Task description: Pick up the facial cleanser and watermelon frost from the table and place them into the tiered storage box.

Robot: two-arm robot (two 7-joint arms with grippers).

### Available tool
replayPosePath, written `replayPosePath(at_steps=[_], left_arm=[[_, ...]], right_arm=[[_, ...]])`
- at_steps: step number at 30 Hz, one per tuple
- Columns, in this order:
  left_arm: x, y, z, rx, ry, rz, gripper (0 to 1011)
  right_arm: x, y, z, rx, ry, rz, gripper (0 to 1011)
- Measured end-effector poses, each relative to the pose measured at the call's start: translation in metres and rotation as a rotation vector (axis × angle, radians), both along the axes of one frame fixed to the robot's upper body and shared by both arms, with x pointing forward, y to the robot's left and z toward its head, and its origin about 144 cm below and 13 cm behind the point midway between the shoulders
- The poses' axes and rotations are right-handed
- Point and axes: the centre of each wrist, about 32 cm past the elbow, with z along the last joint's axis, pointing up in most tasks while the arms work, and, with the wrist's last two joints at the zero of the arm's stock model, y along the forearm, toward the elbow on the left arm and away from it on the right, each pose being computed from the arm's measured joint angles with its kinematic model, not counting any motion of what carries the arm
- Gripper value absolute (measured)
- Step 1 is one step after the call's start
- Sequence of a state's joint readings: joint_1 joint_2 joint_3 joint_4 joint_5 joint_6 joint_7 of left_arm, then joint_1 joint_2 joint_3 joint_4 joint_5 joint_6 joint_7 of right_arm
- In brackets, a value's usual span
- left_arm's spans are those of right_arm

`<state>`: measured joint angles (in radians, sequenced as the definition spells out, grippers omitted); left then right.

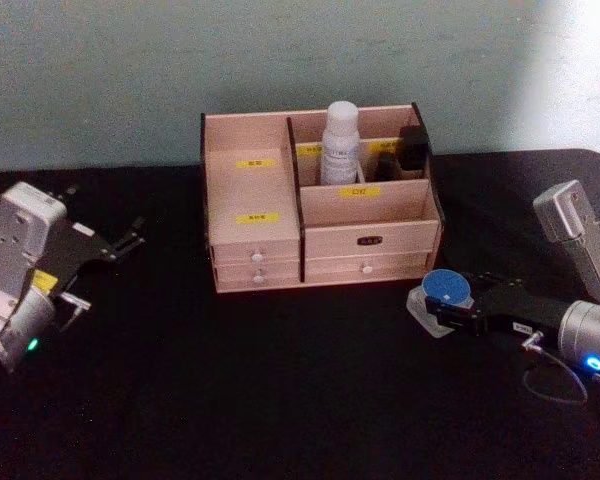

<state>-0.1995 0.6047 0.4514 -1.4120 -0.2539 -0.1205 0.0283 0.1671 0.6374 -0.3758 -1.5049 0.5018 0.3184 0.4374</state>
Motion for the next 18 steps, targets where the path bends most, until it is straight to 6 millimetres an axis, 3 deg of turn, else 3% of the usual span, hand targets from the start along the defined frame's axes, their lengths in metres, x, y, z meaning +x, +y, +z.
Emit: replayPosePath(at_steps=[18], left_arm=[[0.0000,0.0000,0.0000,0.000,0.000,0.000,1001]], right_arm=[[-0.0052,-0.0072,0.0089,0.041,-0.022,0.079,722]])
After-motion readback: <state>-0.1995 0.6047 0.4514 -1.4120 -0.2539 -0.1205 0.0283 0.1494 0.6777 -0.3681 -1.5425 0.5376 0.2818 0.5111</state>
